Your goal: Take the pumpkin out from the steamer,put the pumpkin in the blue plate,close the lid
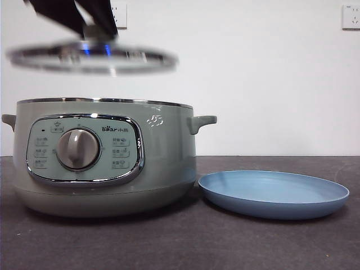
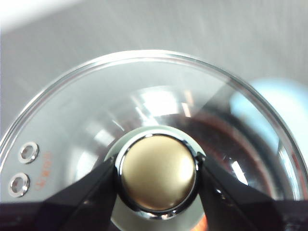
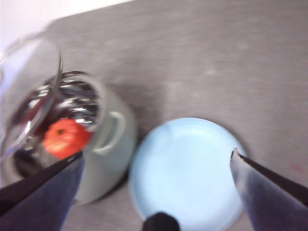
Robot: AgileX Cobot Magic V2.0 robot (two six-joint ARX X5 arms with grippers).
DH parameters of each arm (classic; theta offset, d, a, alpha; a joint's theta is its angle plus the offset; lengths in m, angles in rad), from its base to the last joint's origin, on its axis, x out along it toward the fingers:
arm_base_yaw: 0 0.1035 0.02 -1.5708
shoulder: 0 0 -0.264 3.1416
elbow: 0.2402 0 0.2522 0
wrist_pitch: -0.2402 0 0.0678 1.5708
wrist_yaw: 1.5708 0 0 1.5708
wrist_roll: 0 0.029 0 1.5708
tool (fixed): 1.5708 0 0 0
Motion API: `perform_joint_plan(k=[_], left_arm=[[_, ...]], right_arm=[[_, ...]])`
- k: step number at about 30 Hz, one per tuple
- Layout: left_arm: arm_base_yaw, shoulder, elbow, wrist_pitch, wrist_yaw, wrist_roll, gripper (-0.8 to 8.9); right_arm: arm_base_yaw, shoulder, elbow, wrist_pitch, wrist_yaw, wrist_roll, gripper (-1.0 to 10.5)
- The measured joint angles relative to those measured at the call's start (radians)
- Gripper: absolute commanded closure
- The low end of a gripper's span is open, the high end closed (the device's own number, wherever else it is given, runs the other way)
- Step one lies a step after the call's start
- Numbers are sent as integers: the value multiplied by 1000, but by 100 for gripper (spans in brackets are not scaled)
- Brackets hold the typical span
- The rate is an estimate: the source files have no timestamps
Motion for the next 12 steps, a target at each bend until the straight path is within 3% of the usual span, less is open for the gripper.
perform_joint_plan(k=[4, 12], left_arm=[[0, -96, 10, -8, -47, 0, 822], [0, -258, 10, -119, -230, 1, 822]], right_arm=[[64, 47, 0, 88, -58, 6, 443], [287, 228, 74, 164, -59, 20, 441]])
